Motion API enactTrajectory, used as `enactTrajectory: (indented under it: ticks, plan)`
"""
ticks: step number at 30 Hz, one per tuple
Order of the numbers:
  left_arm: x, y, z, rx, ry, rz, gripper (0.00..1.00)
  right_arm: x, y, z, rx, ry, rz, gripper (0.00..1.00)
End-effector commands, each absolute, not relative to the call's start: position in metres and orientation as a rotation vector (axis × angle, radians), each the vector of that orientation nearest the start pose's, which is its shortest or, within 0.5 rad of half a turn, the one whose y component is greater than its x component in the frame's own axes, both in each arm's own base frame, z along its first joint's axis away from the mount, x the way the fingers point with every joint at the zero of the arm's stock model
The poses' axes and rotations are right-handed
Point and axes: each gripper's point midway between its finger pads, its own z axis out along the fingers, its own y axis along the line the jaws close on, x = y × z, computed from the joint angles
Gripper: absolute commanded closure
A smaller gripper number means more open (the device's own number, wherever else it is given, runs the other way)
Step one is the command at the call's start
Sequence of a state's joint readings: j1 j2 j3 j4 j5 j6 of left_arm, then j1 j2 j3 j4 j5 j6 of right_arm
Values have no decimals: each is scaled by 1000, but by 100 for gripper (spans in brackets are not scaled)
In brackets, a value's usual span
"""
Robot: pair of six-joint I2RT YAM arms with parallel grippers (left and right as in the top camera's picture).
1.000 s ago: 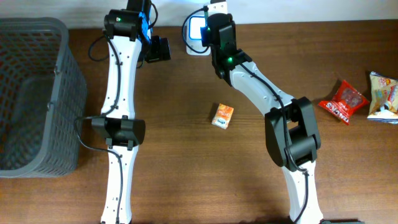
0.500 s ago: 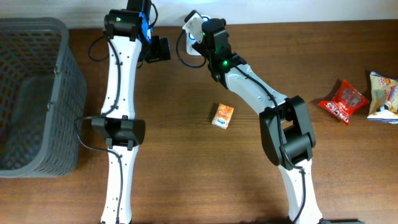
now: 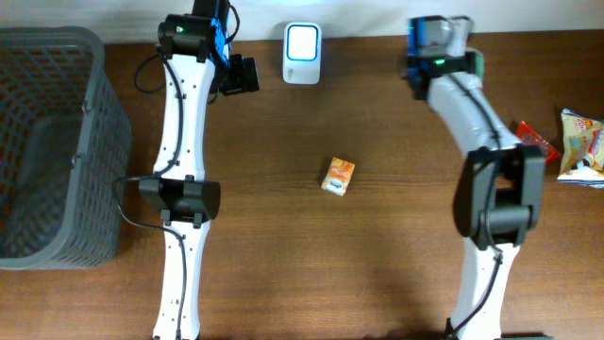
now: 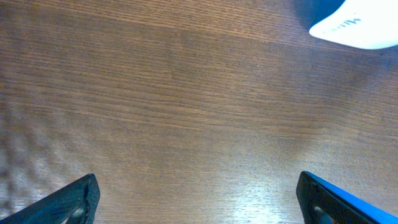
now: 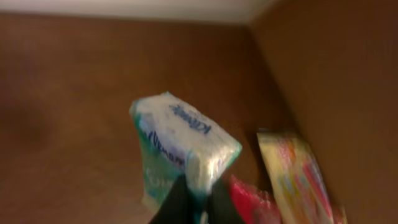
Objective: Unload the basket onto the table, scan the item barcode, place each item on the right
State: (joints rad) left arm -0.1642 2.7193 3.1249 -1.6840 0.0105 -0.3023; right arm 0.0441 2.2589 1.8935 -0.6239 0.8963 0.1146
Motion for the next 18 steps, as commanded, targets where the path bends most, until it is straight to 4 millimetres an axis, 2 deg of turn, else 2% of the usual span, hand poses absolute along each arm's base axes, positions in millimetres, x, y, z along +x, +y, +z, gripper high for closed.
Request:
enactTrajectory:
  ticks: [1, 2, 5, 6, 7, 8, 9, 10, 12, 13, 16, 18]
  plan:
    - [526, -89, 141, -185, 2843, -103, 1, 498, -168, 129, 934, 2215, -930, 96]
    - [526, -89, 141, -185, 2843, -103, 1, 486, -187, 119, 1028, 2245, -890, 96]
    - [526, -89, 141, -186, 2843, -103, 1, 465, -220, 105, 1142, 2311, -816, 96]
    - [526, -89, 141, -185, 2843, -103, 1, 460, -227, 101, 1172, 2327, -788, 88]
    - [526, -89, 141, -185, 2843, -103, 1, 454, -234, 97, 1203, 2342, -769, 88]
    - [526, -89, 141, -185, 2843, -103, 1, 450, -239, 95, 1226, 2349, -750, 79]
    - [526, -89, 141, -185, 2843, -103, 1, 450, -240, 94, 1234, 2355, -730, 50]
    - [526, -89, 141, -185, 2843, -103, 1, 452, -237, 89, 1244, 2377, -660, 1]
    - [526, -89, 141, -185, 2843, -103, 1, 457, -227, 84, 1241, 2408, -567, 1]
    - [526, -89, 141, -185, 2843, -103, 1, 463, -215, 78, 1236, 2444, -450, 1]
    - [526, -89, 141, -185, 2843, -103, 1, 482, -168, 68, 1140, 2564, -66, 1]
    - [526, -89, 141, -185, 2843, -103, 1, 497, -126, 69, 906, 2654, 210, 1]
